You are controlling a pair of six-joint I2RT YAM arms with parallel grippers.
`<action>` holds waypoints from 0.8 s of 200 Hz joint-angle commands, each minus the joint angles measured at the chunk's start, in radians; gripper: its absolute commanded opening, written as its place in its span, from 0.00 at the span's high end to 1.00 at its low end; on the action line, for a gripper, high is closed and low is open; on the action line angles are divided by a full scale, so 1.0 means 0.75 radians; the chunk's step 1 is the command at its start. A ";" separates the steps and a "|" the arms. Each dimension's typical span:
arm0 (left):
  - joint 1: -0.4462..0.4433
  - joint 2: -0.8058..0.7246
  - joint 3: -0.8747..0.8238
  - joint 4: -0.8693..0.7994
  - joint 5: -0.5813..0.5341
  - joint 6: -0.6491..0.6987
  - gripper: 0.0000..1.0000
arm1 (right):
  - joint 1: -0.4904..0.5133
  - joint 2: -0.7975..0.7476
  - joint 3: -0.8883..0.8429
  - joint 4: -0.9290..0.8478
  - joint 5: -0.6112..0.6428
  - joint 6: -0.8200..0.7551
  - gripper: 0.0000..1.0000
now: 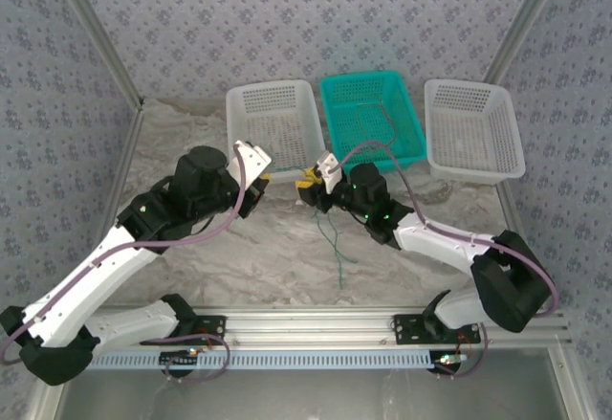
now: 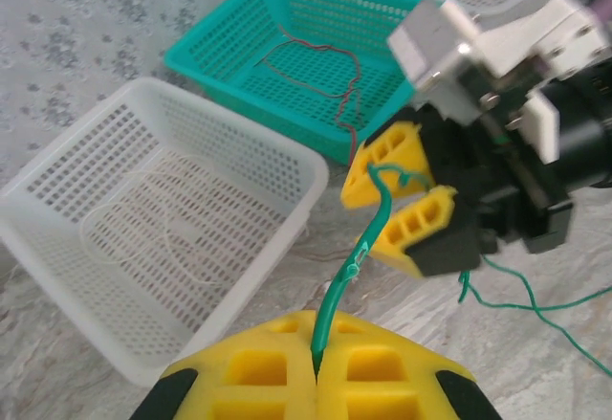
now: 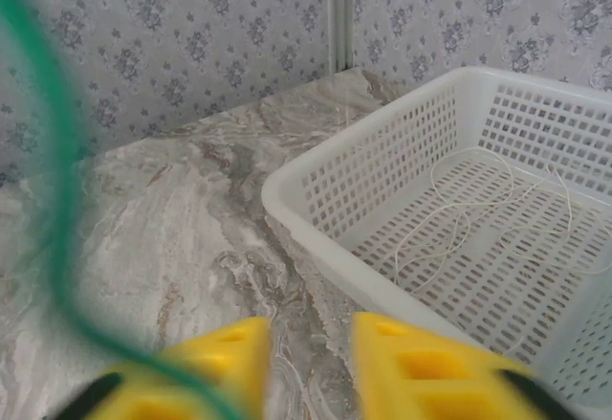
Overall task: Untangle the cables
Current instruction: Untie the cable from multiple cables.
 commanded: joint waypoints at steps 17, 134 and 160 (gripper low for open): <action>-0.005 -0.002 -0.019 0.096 0.022 -0.020 1.00 | 0.012 -0.078 0.053 -0.111 -0.034 -0.021 0.47; -0.004 -0.033 -0.084 0.139 -0.174 -0.088 0.22 | -0.009 -0.045 0.172 -0.212 0.175 0.082 1.00; -0.004 -0.111 -0.210 0.263 -0.203 -0.230 0.11 | -0.068 -0.058 0.319 -0.486 0.384 0.275 1.00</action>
